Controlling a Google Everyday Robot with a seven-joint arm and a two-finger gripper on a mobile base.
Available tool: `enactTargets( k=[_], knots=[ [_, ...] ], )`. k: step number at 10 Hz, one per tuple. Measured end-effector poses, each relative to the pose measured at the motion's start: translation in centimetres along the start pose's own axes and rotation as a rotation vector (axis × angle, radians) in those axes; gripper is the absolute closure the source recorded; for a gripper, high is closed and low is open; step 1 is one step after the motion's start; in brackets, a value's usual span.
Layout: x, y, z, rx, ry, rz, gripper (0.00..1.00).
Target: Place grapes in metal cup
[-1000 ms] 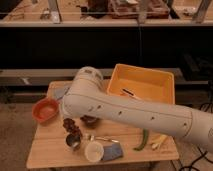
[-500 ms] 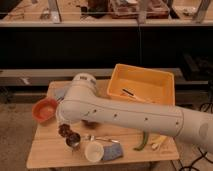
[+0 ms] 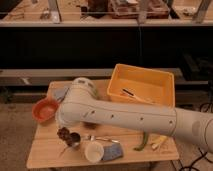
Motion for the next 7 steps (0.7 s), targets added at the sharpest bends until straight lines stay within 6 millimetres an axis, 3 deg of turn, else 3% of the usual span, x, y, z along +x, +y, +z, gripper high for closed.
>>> enactTargets(
  k=[3, 7],
  knots=[
    [-0.1, 0.5, 1.2, -0.009, -0.026, 0.007, 1.00],
    [0.3, 1.3, 1.3, -0.023, -0.046, 0.013, 1.00]
  ],
)
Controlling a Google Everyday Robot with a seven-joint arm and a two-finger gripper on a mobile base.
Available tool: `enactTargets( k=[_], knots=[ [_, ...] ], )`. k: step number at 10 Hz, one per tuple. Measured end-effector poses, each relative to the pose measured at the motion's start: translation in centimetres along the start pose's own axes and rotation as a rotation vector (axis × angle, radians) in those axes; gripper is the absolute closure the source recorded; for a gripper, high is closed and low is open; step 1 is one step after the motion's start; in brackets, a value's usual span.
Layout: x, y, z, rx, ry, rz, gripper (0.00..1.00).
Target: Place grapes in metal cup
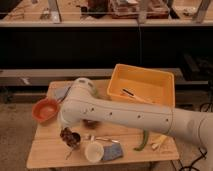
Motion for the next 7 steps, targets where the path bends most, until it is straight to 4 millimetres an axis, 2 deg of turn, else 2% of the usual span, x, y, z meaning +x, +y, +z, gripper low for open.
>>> enactTargets(
  k=[7],
  knots=[
    [0.37, -0.21, 0.40, -0.013, -0.032, -0.028, 1.00]
  ],
)
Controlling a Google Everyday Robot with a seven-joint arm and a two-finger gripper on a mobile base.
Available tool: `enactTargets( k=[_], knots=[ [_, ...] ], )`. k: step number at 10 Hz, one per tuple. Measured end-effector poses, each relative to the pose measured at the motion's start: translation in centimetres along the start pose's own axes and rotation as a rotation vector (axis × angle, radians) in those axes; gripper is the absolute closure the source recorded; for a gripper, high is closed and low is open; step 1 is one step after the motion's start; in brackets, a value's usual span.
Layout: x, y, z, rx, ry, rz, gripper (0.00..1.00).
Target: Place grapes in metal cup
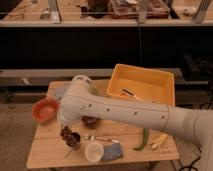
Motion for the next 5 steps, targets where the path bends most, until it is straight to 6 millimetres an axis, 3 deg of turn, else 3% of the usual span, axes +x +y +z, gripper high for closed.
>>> enactTargets(
  k=[5],
  knots=[
    [-0.38, 0.15, 0.76, -0.012, -0.050, -0.017, 1.00]
  ],
)
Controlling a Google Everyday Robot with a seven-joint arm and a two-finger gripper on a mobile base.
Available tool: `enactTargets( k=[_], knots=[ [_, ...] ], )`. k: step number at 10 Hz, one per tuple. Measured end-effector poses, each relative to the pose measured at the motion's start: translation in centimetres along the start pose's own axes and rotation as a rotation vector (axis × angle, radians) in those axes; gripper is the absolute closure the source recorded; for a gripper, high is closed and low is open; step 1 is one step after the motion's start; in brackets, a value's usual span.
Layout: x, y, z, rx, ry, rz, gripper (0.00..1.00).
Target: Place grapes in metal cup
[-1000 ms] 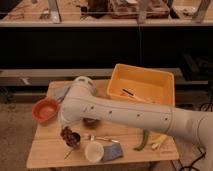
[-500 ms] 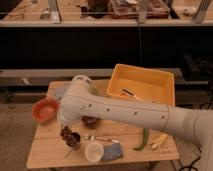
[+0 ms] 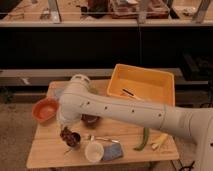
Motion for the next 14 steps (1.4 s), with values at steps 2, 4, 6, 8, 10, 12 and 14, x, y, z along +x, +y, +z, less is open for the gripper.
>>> enactTargets(
  k=[2, 4, 6, 8, 10, 12, 14],
  knots=[
    [-0.1, 0.6, 0.0, -0.012, -0.015, 0.001, 1.00],
    [-0.2, 1.1, -0.1, -0.021, -0.024, 0.000, 1.00],
    [-0.2, 1.2, 0.1, -0.025, -0.032, 0.000, 0.96],
    [-0.2, 1.3, 0.2, -0.025, -0.032, 0.000, 0.96],
    [-0.2, 1.2, 0.2, -0.025, -0.033, -0.001, 0.96],
    [-0.2, 1.2, 0.2, -0.025, -0.032, -0.001, 0.96],
    [-0.2, 1.2, 0.2, -0.025, -0.033, -0.001, 0.96]
  ],
)
